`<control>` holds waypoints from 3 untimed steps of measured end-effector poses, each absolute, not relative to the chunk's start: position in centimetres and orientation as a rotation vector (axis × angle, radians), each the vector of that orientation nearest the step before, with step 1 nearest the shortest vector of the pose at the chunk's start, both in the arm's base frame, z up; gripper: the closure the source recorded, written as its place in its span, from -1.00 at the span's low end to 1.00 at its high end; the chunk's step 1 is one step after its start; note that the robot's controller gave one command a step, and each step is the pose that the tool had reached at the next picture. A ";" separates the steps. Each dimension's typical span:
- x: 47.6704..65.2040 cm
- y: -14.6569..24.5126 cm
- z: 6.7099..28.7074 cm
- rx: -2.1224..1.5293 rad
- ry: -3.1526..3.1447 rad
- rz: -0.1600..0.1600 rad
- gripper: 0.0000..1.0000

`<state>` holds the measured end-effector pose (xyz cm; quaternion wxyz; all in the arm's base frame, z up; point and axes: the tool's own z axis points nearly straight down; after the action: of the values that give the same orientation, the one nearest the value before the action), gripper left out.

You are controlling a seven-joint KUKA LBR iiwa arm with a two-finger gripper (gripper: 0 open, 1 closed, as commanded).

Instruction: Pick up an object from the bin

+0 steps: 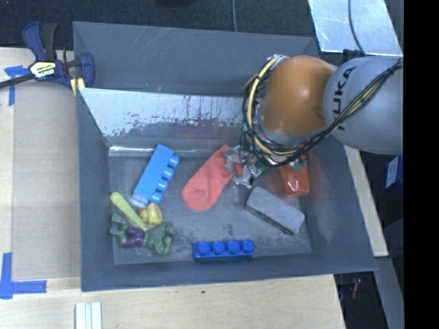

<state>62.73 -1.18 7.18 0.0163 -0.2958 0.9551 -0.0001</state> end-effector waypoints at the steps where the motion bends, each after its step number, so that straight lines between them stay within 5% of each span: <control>1: 62.5 -1.2 8.3 -0.920 2.975 0.003 1.00; 3: 62.7 -1.2 12.6 -0.914 2.968 -0.001 1.00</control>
Offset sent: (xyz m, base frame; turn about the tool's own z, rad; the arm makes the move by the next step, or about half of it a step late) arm -0.0013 0.0003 0.0151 0.0003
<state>62.74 -1.17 12.62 0.0182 -0.2943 0.9555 -0.0003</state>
